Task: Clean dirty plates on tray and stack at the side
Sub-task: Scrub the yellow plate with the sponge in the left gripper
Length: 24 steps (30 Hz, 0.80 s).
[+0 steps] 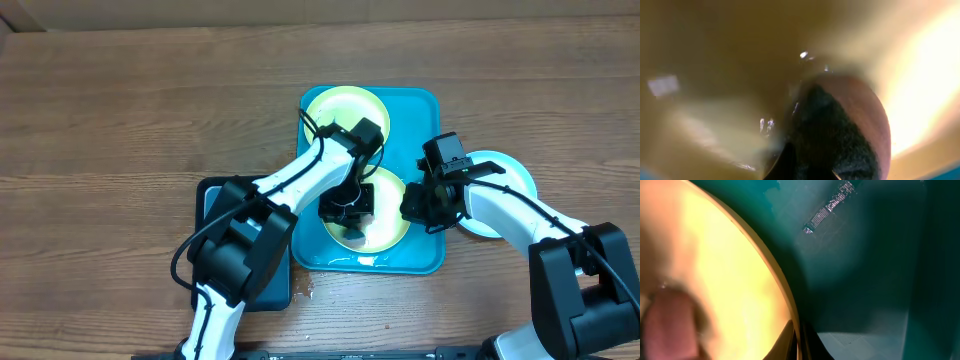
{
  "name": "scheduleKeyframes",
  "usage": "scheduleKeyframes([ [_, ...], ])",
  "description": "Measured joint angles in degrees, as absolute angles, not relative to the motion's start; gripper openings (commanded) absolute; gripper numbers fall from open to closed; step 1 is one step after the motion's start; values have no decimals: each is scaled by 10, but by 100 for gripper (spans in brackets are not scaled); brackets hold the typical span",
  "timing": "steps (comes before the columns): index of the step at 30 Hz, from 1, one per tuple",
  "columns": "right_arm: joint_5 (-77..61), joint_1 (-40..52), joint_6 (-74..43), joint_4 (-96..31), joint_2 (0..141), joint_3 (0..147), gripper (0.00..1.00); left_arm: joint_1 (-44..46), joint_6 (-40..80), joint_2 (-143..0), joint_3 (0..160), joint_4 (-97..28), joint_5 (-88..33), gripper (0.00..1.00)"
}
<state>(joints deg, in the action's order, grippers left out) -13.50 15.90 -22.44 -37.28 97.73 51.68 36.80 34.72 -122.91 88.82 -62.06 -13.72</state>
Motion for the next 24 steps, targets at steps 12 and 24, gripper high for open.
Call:
scheduleKeyframes([
  [12, -143, 162, -225, -369, 978, 517, 4, 371, 359, -1229, 911, -612, 98, 4],
  [24, -144, 162, -225, -369, 978, 517, 4, 368, 301, -1237, 908, -453, -144, 4],
])
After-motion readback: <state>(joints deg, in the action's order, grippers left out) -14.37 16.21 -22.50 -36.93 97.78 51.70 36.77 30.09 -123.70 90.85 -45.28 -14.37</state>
